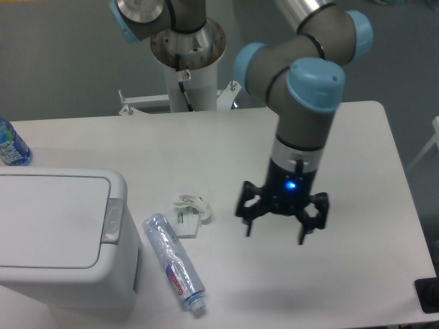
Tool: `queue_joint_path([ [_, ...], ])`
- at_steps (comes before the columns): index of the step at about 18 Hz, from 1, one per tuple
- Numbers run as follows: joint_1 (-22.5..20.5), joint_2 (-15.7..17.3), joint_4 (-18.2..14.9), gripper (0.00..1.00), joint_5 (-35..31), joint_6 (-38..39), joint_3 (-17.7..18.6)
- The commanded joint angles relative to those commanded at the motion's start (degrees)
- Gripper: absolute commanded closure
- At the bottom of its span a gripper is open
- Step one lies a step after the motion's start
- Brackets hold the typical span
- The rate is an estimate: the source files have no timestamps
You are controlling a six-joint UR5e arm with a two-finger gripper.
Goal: Open the trash can
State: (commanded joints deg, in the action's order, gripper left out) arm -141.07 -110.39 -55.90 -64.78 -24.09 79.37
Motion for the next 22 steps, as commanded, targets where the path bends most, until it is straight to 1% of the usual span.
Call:
queue_joint_path([
  [4,3.0,0.9,0.0,0.0,0.2,2.1,-0.3],
  [7,4.0,2.0,0.0,0.0,0.2,3.6,-0.5],
  [9,5.8,3.1,0.0,0.0,0.2,4.0,-0.3],
  [11,6.2,3.8,0.0,0.0,0.0,4.1,0.2],
  [18,9.7,3.9,0.0,0.0,-0.4,5.2,1.2],
  [22,10.8,3.6,0.3,0.0,-0.4,5.1,2.4],
])
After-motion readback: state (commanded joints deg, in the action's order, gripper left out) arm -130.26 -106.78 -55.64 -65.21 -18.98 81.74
